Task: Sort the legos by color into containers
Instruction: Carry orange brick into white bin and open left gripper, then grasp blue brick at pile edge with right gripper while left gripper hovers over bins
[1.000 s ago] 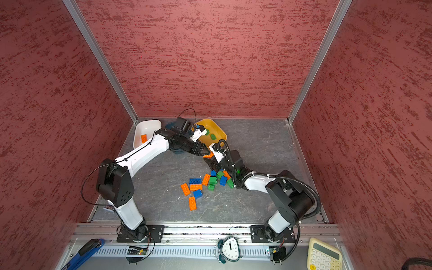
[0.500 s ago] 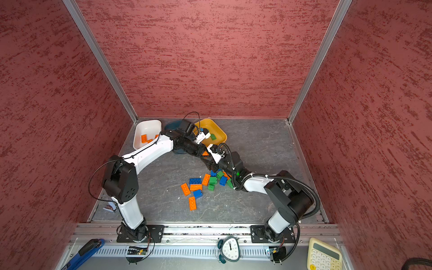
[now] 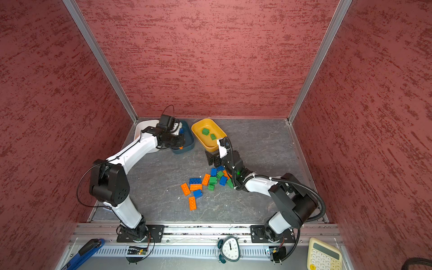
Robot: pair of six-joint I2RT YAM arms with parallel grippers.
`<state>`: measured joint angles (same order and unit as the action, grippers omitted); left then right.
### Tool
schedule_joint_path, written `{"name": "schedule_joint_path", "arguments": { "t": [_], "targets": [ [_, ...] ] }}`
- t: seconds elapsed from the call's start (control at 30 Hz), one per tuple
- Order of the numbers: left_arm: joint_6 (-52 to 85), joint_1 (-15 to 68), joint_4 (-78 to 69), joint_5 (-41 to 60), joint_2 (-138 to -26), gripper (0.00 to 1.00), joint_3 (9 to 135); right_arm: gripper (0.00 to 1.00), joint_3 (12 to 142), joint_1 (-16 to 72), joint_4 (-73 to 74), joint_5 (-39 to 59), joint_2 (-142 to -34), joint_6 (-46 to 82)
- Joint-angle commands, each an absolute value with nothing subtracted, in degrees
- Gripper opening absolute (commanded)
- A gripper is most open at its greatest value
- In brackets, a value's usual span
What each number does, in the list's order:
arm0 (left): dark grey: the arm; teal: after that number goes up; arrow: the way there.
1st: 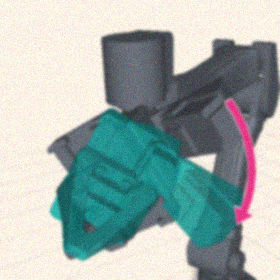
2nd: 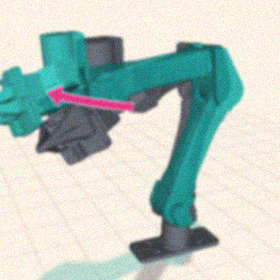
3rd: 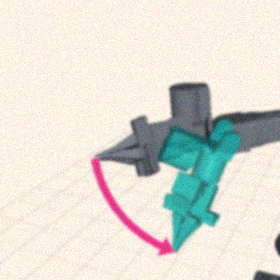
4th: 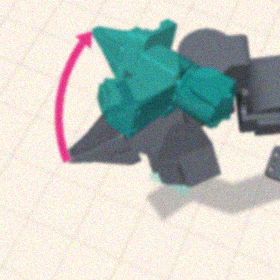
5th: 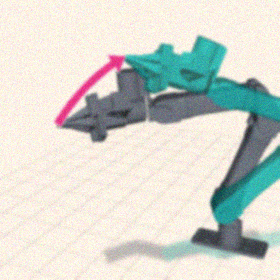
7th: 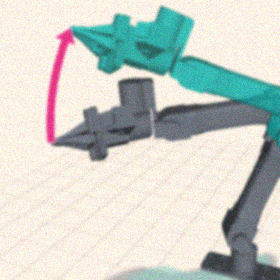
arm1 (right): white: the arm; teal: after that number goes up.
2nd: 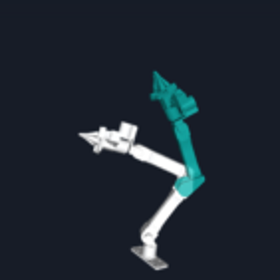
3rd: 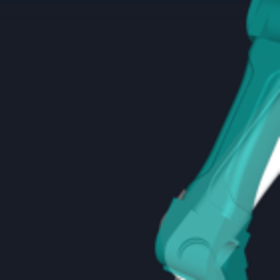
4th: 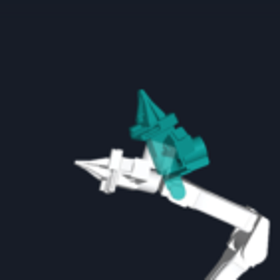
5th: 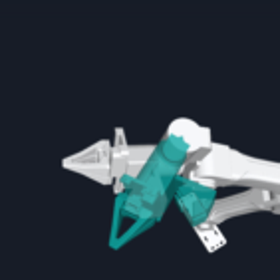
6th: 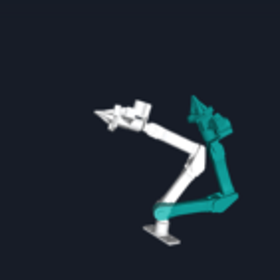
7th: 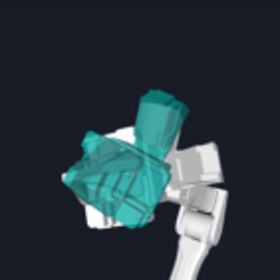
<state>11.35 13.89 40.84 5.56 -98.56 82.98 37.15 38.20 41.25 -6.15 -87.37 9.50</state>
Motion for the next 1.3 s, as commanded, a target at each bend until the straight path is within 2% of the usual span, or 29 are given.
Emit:
{"name": "schedule_joint_path", "arguments": {
  "t": [0.0,0.1,0.27,0.67,0.87,1.03,1.13,1.27],
  "targets": [
    [16.4,8.0,38.0,-4.1,-95.2,0.0,81.5,0.99,38.1,38.1,36.3,-19.3,-85.4,12.8],
    [19.5,2.0,36.0,-0.6,-94.5,0.0,80.5,0.99,38.2,37.9,34.0,-23.5,-85.0,13.5],
    [20.0,-4.0,35.0,-2.1,-98.2,0.02,82.4,0.99,38.9,37.5,30.4,-23.8,-84.3,15.9],
    [21.2,-9.1,38.1,-1.0,-118.4,0.05,101.2,0.99,40.2,37.3,25.8,-23.6,-83.5,17.1],
    [22.2,-9.2,40.4,-3.0,-124.0,0.34,108.5,0.99,39.7,37.4,25.2,-23.9,-82.0,17.3],
    [22.4,-8.4,38.3,0.0,-121.1,0.65,106.7,0.99,39.8,37.3,23.5,-23.6,-81.4,18.2],
    [21.4,-7.2,36.1,-0.6,-117.8,0.76,103.8,0.99,38.9,37.3,23.5,-23.0,-81.0,19.3],
    [20.9,-6.5,35.7,1.8,-114.8,0.81,101.6,0.99,38.4,37.4,23.4,-22.9,-81.2,20.1]
  ]
}}
